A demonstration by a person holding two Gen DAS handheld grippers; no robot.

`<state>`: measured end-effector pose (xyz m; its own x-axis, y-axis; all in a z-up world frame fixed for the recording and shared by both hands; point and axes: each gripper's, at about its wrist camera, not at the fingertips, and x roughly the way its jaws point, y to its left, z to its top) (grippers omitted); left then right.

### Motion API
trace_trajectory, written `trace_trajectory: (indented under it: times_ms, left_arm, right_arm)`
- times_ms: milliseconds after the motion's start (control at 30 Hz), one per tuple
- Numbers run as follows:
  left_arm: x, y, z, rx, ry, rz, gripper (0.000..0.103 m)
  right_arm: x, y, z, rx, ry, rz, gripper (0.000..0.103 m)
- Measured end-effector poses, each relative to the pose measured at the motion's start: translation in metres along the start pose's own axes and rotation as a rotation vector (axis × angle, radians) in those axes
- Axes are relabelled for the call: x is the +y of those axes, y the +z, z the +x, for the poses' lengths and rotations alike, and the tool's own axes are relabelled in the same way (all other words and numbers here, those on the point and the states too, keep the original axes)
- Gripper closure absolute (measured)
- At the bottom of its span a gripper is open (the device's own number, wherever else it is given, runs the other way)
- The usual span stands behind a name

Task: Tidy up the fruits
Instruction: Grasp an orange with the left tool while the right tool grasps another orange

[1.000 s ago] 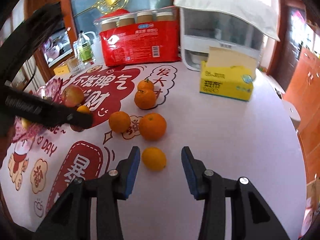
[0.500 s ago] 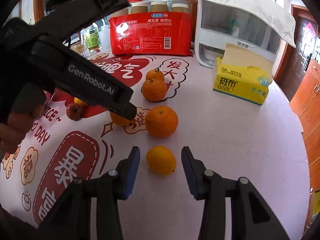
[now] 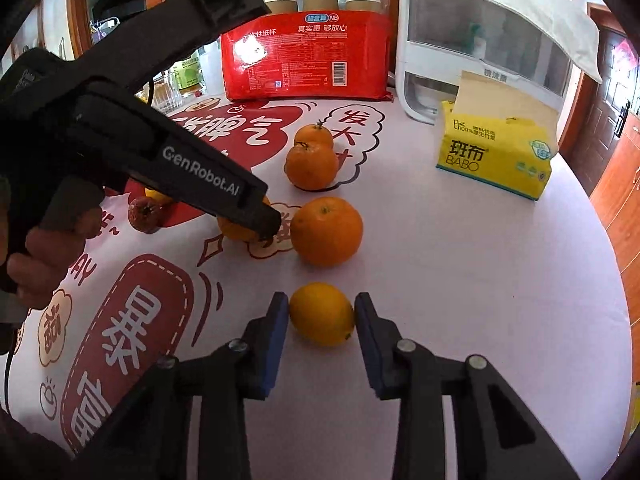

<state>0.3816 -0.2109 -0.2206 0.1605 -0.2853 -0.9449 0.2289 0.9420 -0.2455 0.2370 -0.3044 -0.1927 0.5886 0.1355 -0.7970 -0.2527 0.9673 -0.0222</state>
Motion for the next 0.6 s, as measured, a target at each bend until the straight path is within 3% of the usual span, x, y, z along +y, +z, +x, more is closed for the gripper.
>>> trace_trajectory:
  times_ms: [233, 600]
  left_arm:
    - [-0.002, -0.001, -0.001, 0.006, 0.014, -0.004, 0.064]
    - [0.001, -0.033, -0.033, 0.016, 0.025, -0.016, 0.064]
  right_arm:
    - [0.001, 0.002, 0.001, 0.020, 0.003, 0.008, 0.070]
    - [0.004, 0.001, -0.005, 0.089, -0.022, 0.023, 0.070]
